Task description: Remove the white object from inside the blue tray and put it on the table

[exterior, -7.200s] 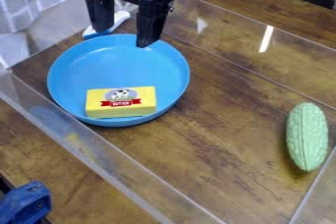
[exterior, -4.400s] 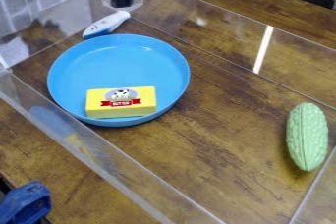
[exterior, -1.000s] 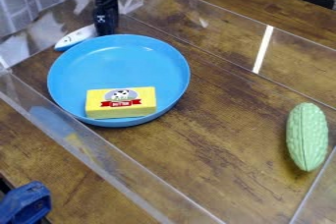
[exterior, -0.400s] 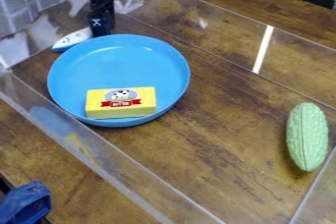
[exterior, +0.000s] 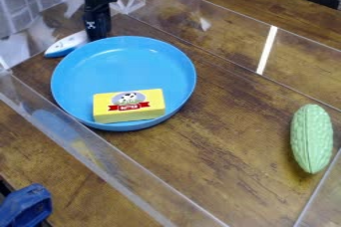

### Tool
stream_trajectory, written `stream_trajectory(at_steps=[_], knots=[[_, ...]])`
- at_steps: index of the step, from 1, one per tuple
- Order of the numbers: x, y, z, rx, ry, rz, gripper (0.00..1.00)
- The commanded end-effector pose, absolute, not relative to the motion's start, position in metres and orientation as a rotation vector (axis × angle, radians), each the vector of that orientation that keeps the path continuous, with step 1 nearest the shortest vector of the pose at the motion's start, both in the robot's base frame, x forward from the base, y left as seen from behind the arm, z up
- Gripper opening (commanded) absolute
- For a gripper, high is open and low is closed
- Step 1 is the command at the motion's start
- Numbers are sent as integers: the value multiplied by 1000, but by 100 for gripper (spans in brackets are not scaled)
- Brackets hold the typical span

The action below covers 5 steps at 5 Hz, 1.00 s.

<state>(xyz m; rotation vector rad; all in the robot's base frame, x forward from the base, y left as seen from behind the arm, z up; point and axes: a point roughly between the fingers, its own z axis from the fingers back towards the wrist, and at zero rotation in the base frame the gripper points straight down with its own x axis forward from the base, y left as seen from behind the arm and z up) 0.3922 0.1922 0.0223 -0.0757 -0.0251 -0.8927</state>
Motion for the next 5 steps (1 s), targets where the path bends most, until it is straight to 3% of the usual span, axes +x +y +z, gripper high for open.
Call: stream_trajectory(at_steps=[1,4,5], knots=[[391,194,24,-75,-27,-878,0],[381,184,22,-85,-3,-980,0],[383,168,22,-99,-16,-969,100]])
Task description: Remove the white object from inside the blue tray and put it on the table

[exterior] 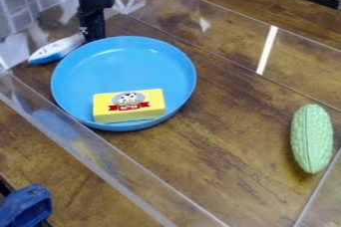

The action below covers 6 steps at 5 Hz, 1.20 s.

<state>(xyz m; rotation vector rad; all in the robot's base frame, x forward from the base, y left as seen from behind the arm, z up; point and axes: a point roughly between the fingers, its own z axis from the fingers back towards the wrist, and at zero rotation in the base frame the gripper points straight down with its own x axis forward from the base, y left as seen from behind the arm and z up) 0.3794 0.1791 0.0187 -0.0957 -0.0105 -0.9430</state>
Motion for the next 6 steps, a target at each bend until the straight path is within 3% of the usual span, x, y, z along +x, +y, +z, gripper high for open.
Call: stream_trajectory(at_steps=[1,6], knots=[[382,158,22,-112,-28,-964,100],[385,140,19,-138,-54,-1029,100]])
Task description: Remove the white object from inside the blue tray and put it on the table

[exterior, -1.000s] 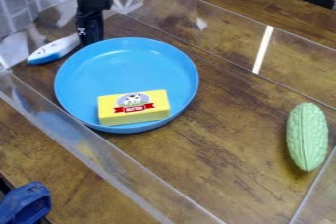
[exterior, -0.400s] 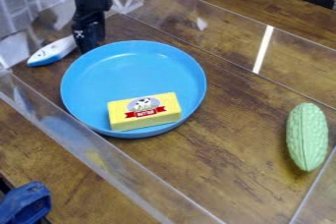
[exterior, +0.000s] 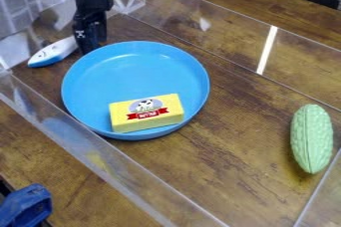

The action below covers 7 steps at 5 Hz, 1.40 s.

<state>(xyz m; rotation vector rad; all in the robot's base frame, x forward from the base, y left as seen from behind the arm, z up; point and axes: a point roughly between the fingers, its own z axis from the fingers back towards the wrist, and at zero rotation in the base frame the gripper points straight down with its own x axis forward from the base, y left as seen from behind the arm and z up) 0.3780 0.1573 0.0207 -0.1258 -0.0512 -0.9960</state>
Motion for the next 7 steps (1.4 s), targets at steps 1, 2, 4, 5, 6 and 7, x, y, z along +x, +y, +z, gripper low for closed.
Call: stream_trajectory(at_steps=[1,2,4,5,6,7], knots=[[389,138,17,-142,-59,-1022,100],[393,149,15,-150,-59,-1085,100],[396,157,13,-160,-61,-1187,100],[395,157,14,-162,-67,-1208,100],[387,154,15,-164,-74,-1216,100],[378,152,14,-167,-80,-1237,100]])
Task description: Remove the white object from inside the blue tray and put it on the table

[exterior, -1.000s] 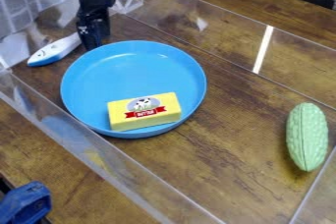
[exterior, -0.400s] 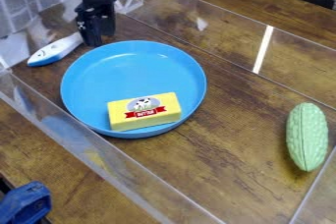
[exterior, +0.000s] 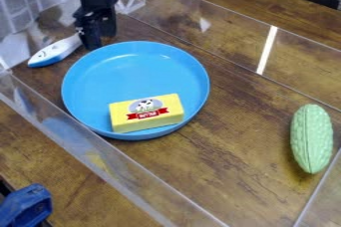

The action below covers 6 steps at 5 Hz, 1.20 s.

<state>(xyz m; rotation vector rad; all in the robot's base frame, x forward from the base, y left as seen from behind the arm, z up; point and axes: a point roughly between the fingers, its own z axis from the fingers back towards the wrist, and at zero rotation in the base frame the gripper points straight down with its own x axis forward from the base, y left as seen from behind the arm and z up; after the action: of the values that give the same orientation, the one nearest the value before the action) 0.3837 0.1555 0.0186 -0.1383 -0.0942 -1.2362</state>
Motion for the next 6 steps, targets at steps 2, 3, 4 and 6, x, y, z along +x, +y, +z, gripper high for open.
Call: stream_trajectory(at_steps=[2,3,4,6], knots=[[368,157,14,-174,-91,-1264,100],[366,165,16,-180,-104,-1240,100],[366,159,15,-191,-109,-1283,100],[365,147,23,-209,-120,-1342,100]])
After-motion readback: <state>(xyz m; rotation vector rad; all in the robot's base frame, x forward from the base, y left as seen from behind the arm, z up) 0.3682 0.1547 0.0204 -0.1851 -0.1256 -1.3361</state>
